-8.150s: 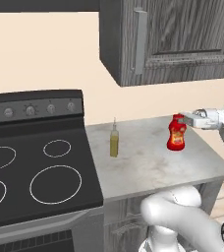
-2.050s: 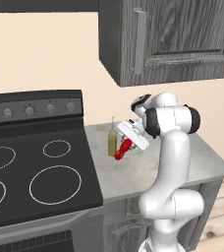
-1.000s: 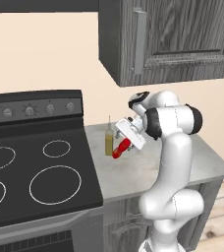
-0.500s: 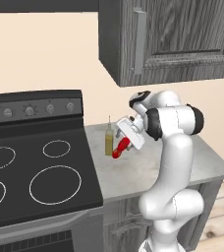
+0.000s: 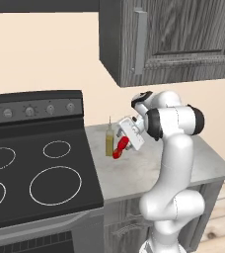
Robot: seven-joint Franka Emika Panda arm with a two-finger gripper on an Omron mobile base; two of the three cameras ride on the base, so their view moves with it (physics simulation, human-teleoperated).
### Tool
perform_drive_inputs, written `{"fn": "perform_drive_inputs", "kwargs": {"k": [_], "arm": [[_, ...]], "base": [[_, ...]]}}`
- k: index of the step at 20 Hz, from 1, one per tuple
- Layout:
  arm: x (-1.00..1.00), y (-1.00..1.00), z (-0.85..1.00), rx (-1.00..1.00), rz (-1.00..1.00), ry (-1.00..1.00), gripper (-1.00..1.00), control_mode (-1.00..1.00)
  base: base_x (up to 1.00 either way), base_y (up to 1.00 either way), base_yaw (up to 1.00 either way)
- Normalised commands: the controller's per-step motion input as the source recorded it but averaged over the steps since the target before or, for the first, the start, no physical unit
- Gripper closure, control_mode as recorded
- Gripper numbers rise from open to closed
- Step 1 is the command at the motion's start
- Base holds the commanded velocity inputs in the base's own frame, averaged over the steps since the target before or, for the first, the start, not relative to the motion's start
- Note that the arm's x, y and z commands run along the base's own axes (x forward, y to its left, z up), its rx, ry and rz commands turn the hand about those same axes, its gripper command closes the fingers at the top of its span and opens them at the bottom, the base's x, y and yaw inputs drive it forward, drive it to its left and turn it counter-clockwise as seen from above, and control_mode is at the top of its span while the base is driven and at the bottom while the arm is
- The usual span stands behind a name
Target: Take 2 condiments from the cabinet and move them on the counter near the stove.Make sure the condiments are lined up with each other, next to each other.
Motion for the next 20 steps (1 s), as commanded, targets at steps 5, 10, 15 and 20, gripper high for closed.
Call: {"fn": "perform_drive_inputs", "kwargs": {"k": [5, 10, 15, 20], "arm": [[0.07, 0.00, 0.06, 0.10, 0.00, -0.08, -1.00, -1.00], [0.08, 0.00, 0.09, 0.10, 0.00, -0.09, -1.00, -1.00], [0.01, 0.00, 0.11, 0.10, 0.00, -0.10, -1.00, -1.00], [0.00, 0.00, 0.07, 0.09, 0.00, -0.12, -1.00, -1.00]], "base": [[0.00, 0.00, 0.00], [0.00, 0.00, 0.00], [0.00, 0.00, 0.00], [0.00, 0.00, 0.00]]}}
